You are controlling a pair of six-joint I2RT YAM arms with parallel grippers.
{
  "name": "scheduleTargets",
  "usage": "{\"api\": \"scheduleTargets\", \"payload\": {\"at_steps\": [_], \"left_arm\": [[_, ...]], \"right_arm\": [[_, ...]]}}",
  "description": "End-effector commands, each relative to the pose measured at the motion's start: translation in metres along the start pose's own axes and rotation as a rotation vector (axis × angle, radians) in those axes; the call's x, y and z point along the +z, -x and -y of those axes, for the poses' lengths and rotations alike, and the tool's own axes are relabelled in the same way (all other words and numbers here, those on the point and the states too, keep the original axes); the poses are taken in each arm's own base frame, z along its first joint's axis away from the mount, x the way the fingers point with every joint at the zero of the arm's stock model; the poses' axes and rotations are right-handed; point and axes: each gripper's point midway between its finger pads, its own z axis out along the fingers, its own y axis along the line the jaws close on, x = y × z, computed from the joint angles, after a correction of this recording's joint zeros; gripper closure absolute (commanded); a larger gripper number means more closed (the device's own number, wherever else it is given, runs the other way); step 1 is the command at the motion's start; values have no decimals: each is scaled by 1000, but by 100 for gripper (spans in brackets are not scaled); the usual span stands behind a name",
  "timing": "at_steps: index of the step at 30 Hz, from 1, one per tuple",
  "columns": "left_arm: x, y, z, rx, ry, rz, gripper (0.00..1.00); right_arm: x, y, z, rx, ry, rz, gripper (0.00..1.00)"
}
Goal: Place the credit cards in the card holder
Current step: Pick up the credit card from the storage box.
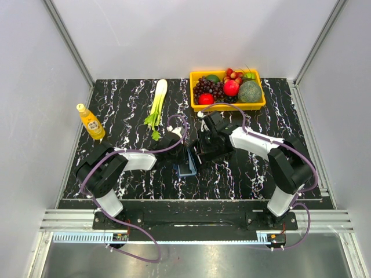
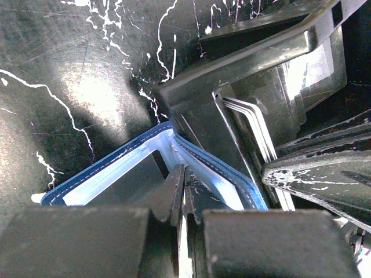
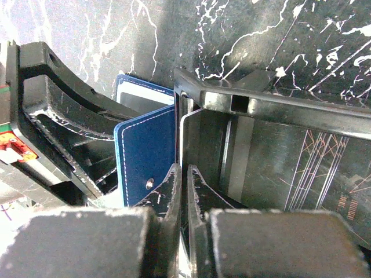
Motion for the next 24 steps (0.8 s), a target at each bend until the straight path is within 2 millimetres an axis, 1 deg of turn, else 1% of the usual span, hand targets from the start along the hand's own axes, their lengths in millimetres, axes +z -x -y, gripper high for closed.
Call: {"api": "scheduleTargets", "payload": {"at_steps": [1, 3, 5, 7, 9, 10, 11, 12, 14, 15, 17, 20, 21, 24], "left_arm": [[0, -2, -2, 10, 18, -19, 96], [-1, -2, -3, 9, 21, -18, 96], [0, -3, -2, 10, 18, -19, 96], [0, -3, -2, 10, 19, -22, 96], [0, -2, -1, 11, 16, -19, 96], [0, -3, -1, 10, 16, -21, 96], [0, -3, -1, 12, 16, -21, 96], [0, -3, -2, 12, 17, -22, 96], [0, -3, -2, 12, 18, -21, 96], [-1, -3, -2, 12, 19, -20, 96], [-1, -4, -4, 11, 25, -19, 96], [-2, -3, -5, 9, 28, -14, 96], [-1, -4, -4, 9, 25, -17, 96], [-1, -5, -3, 7, 18, -21, 96]], "right_arm": [[1, 1, -44, 10, 199, -16, 90], [1, 0, -44, 10, 200, -13, 81], [0, 0, -44, 6, 198, -9, 83], [0, 1, -44, 4, 197, -5, 78], [0, 3, -42, 5, 187, 2, 80], [1, 2, -41, 5, 179, 0, 84], [2, 3, -37, 9, 158, 5, 85], [3, 2, -33, 9, 135, 5, 81], [0, 8, -24, 5, 73, 37, 67], [-3, 10, -22, 0, 64, 49, 67], [-12, 18, -20, -7, 37, 101, 57], [-19, 25, -17, -37, 11, 134, 52], [-19, 26, -14, -33, -7, 138, 48], [-14, 23, -9, -41, -25, 108, 47]]}}
